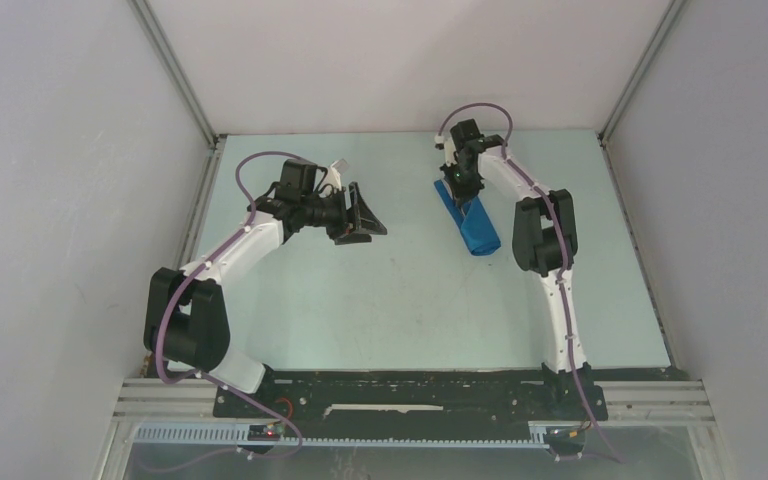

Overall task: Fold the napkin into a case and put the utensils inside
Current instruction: Insert the knife into the folded napkin, then reset both arms

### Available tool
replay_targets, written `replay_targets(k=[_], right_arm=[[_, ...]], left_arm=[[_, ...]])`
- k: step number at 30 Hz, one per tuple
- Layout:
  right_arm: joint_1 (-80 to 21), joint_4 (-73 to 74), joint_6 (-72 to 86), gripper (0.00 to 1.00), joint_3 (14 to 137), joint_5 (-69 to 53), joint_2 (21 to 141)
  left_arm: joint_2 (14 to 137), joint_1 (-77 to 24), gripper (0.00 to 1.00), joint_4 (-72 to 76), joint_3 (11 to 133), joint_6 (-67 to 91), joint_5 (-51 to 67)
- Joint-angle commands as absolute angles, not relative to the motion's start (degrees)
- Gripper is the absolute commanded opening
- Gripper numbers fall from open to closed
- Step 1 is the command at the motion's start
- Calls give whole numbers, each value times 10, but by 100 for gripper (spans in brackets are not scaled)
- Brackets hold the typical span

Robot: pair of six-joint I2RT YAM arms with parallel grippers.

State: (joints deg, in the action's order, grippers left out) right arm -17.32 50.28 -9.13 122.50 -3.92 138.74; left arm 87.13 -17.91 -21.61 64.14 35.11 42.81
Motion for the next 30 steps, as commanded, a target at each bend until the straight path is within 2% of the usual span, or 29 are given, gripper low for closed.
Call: replay_targets(k=[1,12,18,23,30], right_arm=[[-170,493,-81,4,1208,-39,1333],[-166,472,-79,3,1135,-26,1300],[-163,466,-80,6,1126,-19,1296],[-162,464,-81,12,1127,-16,1294],[-167,465,-76,36,1143,-17,1287]], left_arm=[[871,-177,66,-203,637,356,442],[871,-177,66,-202,638,358,443],[871,-177,66,-201,636,357,443],[872,-177,66,-201,636,357,442],[871,-177,66,-200,637,356,439]])
